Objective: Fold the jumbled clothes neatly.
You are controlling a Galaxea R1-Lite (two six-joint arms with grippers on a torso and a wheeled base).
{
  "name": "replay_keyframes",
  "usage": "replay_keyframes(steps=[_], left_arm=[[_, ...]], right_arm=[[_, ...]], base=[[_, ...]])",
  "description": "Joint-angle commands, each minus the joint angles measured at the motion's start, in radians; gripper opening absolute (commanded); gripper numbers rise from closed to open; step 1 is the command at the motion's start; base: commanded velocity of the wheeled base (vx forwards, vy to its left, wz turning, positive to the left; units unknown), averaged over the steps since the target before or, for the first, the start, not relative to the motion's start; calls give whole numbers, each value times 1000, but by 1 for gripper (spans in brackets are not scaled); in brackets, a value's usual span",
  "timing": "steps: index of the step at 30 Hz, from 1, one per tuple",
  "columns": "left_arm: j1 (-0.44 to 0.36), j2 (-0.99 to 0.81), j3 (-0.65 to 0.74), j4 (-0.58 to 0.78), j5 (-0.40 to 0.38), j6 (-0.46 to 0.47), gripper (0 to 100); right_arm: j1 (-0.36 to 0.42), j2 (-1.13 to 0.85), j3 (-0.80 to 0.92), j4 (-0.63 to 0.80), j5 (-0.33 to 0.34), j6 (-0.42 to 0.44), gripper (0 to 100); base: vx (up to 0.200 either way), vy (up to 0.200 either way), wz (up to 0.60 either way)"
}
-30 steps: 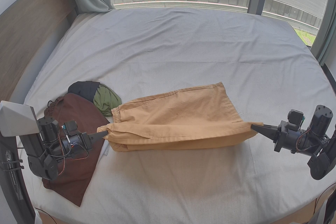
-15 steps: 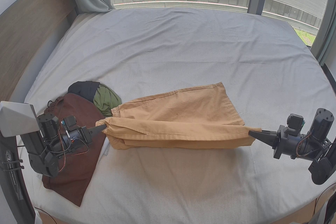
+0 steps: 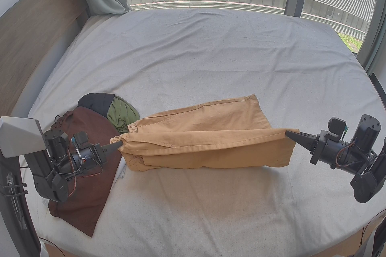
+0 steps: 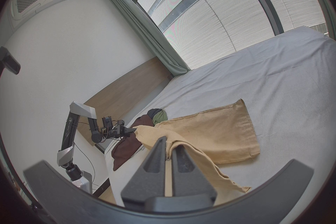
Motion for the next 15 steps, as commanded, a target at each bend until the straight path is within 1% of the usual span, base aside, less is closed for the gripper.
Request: replay_keyframes(steps=[1,3,6,8,9,12,15], left_arm=[[-9,-1,-13,1,23,-8,0],[-19,0,-16,-1,39,-22,0],[-34,2,-28,1,85,-45,0],[-36,2,-32,1,91,-47,0],[-49,2,-35,1,102,-51,0],[-63,2,-36,-1,112,-57,0],[-74,3,-44,-1,132,-59,0]], right_arm=[[1,53,-55,0,-3,13,0],[3,76,-86,0,-4,24,0],[0,125,-151,0,-4,45,0],[0,133,-168,0,-6,52,0],[0,154,-211,0,-10,76,0],[0,168,-271,1,-21,111,0],[-2,182,-328,8,-21,133,0]], base=[[0,0,0],[0,0,0],[0,0,0],[0,0,0],[0,0,0],[0,0,0],[0,0,0]])
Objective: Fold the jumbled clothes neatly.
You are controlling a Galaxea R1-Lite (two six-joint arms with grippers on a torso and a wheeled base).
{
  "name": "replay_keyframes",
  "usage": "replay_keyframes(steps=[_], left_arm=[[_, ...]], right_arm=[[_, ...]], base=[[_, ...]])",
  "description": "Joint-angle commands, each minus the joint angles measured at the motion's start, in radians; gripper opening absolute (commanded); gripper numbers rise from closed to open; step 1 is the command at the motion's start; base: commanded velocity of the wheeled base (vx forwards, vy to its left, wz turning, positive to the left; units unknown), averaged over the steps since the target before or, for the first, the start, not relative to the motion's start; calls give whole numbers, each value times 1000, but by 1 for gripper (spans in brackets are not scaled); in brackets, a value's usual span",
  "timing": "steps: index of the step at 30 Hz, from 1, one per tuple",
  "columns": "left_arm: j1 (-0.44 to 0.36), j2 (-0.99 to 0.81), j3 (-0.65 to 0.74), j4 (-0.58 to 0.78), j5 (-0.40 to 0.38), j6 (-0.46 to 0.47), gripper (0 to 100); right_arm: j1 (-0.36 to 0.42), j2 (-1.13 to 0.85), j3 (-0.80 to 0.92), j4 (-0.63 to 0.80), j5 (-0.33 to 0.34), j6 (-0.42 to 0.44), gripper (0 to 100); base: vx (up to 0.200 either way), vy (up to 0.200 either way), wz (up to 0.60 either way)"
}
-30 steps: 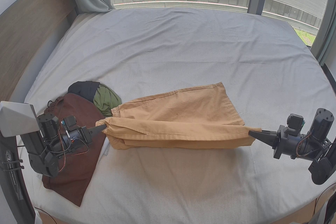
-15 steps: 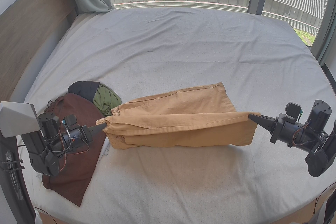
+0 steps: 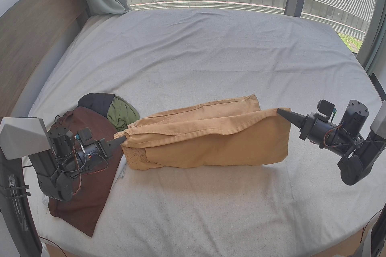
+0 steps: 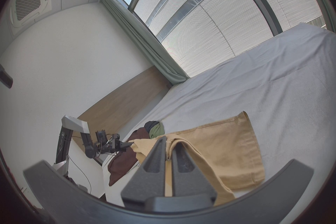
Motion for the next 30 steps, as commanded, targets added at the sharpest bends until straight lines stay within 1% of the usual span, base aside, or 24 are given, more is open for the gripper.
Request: replay_keyframes(steps=[1,4,5,8,11,15,18,23,26,27,30], left_arm=[[-22,3,-13,1,21,-5,0],[-24,3,-32,1,41,-37,0],[-27,2,-48,1,59,-68,0],[-39,8,-68,1,95,-91,0],[-48,17,-79,-1,108,-91,0],[-50,25,-92,1,116,-92,0],[-53,41,-111,1,124,-98,0],[-65,74,-149,-1,184,-100,0],[-67,77,-152,-1,188,-101,0],[-67,92,-171,1,194,-111,0],[-68,90,-178,-1,193,-134,0]], right_arm=[[-1,51,-85,7,-3,28,0],[-4,83,-127,8,-3,39,0],[-6,111,-154,8,-3,39,0],[-15,155,-194,8,-3,39,0],[-15,190,-251,8,-3,42,0],[-17,210,-318,11,-3,72,0],[-18,224,-363,62,-5,78,0],[-38,241,-432,126,-6,78,0],[-40,246,-446,137,-6,78,0],[-41,264,-492,152,-9,78,0],[-43,286,-535,171,-9,78,0]], base=[[0,0,0],[0,0,0],[0,0,0],[0,0,0],[0,0,0],[0,0,0],[0,0,0],[0,0,0],[0,0,0],[0,0,0],[0,0,0]])
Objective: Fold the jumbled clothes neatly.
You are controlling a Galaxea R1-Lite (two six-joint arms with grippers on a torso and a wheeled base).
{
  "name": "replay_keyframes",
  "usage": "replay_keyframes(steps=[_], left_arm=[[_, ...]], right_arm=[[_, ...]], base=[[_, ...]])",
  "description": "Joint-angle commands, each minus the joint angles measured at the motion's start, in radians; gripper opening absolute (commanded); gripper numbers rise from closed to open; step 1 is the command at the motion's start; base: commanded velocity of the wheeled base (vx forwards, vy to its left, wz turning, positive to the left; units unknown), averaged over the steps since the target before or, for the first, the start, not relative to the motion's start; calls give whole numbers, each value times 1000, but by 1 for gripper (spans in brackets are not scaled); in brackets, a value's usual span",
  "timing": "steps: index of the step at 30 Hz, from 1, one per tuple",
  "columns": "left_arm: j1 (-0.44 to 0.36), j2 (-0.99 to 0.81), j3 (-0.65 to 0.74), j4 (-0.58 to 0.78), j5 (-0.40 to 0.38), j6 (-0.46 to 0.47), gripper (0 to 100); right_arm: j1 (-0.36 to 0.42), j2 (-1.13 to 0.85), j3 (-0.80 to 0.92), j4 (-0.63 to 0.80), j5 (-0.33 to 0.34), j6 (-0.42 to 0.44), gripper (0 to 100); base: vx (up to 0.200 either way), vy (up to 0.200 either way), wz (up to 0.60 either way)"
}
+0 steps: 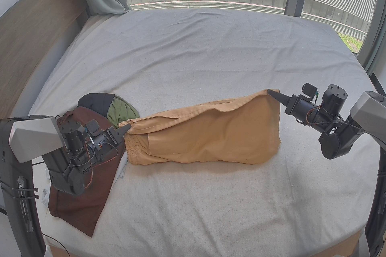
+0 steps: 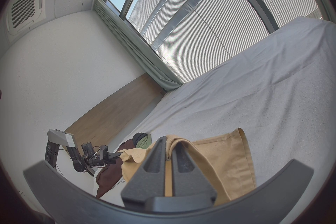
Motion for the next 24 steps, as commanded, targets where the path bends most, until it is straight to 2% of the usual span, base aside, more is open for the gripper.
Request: replay_keyframes(steps=[1,9,18,24], left_arm=[[-3,22,-24,1,2,-27,0],[-13,32,-50,-1,4,-73,0],[-20,63,-72,-1,5,-74,0],[-20,101,-127,-1,47,-76,0]], right_arm=[[-4,47,-88,31,-1,0,0],[4,87,-204,117,-3,0,0],[2,115,-299,200,-3,-1,0],[5,155,-373,252,-4,-3,0]], base=[[0,0,0],[0,0,0],[0,0,0],[0,0,0]])
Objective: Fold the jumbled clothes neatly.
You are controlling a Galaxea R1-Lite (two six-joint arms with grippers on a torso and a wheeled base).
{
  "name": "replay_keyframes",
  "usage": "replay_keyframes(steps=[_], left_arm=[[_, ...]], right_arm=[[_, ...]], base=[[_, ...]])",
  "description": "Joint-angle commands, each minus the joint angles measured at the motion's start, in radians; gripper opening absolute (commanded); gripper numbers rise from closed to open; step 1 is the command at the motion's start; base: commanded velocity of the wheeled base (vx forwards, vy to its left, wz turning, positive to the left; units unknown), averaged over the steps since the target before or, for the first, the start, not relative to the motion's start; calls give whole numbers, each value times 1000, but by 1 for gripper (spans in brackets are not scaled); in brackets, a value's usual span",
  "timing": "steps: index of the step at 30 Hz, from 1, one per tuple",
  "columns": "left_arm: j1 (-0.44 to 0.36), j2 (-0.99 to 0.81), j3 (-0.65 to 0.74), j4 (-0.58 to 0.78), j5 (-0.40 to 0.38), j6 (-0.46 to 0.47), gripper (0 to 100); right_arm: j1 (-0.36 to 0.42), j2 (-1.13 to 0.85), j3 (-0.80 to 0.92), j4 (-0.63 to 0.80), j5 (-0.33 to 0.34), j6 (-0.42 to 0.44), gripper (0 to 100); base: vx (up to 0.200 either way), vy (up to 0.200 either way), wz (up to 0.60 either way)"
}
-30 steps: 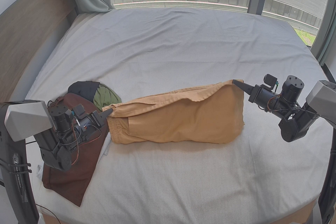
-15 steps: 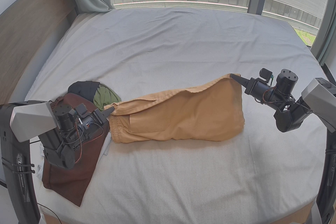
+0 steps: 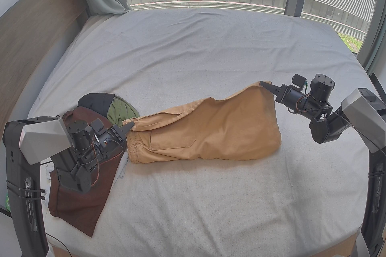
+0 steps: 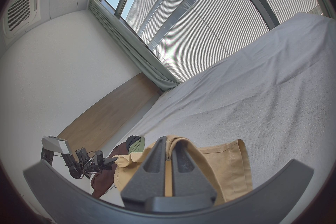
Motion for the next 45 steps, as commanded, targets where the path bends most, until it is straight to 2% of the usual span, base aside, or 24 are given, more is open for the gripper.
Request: replay_keyframes(steps=[1,16,17,18,23,32,39,45], left_arm=[[0,31,-32,-1,11,-1,0],[3,68,-64,-1,12,0,0],[2,68,-64,-1,14,0,0],[2,68,-67,-1,14,0,100],[11,60,-93,-1,61,-1,100],[12,2,-78,-1,64,-6,100],[18,-50,-35,-1,34,-18,100],[17,-108,17,-1,-3,-18,100]], right_arm=[[2,36,-55,25,0,0,0],[2,102,-167,78,-23,-2,0],[2,104,-177,78,-23,0,100],[1,108,-185,78,-23,0,100],[-1,105,-174,77,-23,0,100],[4,9,-33,62,-23,-3,100],[5,-82,122,32,-23,-3,100],[13,-111,300,-118,-21,1,100]], base=[[0,0,0],[0,0,0],[0,0,0],[0,0,0],[0,0,0],[0,0,0],[0,0,0],[0,0,0]])
